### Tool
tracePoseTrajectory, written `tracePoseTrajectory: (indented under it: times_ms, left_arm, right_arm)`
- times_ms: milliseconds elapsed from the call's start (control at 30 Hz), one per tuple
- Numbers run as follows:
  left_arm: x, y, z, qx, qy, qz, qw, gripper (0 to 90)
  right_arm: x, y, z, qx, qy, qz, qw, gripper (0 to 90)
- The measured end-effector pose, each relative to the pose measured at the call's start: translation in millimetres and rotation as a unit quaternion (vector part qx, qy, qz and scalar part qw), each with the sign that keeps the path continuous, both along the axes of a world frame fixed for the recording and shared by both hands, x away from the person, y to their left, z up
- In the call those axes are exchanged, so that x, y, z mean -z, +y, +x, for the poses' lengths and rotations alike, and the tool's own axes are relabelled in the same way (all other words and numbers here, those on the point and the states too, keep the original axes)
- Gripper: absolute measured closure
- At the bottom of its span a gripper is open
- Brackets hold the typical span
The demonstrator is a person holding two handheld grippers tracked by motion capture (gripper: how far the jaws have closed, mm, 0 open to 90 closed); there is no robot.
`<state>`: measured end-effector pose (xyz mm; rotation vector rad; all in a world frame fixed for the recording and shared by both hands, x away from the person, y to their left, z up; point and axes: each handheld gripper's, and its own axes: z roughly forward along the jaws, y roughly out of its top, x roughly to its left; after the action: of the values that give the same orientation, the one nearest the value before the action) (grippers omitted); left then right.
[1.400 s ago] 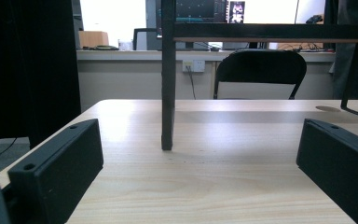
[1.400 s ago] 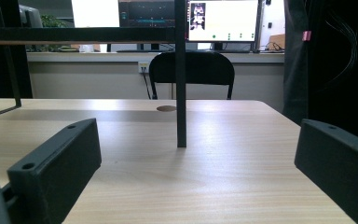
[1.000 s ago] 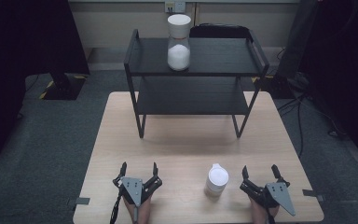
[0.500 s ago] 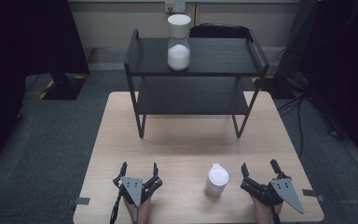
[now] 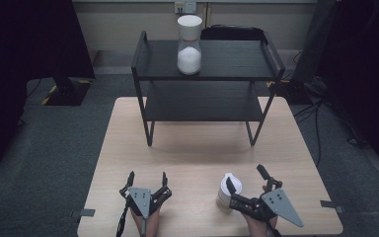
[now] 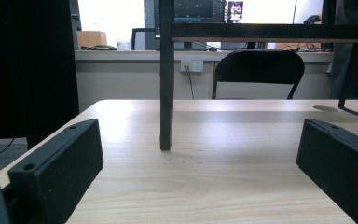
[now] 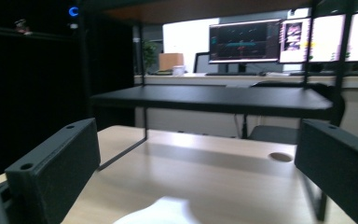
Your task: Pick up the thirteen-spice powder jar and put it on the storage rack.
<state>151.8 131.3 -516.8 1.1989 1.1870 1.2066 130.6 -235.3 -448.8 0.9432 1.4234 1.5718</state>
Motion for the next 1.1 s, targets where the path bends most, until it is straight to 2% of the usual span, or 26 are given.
tracePoseTrajectory:
  times_ms: [67, 200, 467, 533, 800, 933, 1100]
  left_arm:
    - [-0.1, -0.1, 0.0, 0.0, 0.0, 0.0, 1.0, 0.0]
    - [0.0, -0.3, 0.0, -0.001, 0.0, 0.0, 1.0, 0.0]
    - [0.0, -0.3, 0.0, -0.001, 0.0, 0.0, 1.0, 0.0]
    - [0.0, -0.2, 0.0, -0.001, 0.0, 0.0, 1.0, 0.0]
    - [0.0, 0.9, 0.0, 0.003, 0.0, 0.0, 1.0, 0.0]
    - [0.0, 0.6, 0.0, 0.002, 0.0, 0.0, 1.0, 0.0]
    - [0.0, 1.5, 0.0, 0.005, 0.0, 0.0, 1.0, 0.0]
  right_arm:
    - [6.2, 8.3, -2.8, 0.001, -0.002, -0.006, 1.0, 0.0]
    - [23.7, 25.4, -12.0, 0.02, -0.016, -0.016, 0.9996, 0.9]
    - [50.6, 45.4, -24.2, 0.053, 0.003, -0.033, 0.9981, 6.3]
    - [52.8, 46.6, -23.7, 0.056, 0.008, -0.038, 0.9977, 8.5]
    - [54.4, 43.5, -20.8, 0.059, 0.034, -0.029, 0.9973, 17.3]
    - [55.0, 43.4, -20.7, 0.059, 0.035, -0.032, 0.9972, 21.6]
    - [55.3, 44.5, -20.1, 0.062, 0.037, -0.035, 0.9968, 22.5]
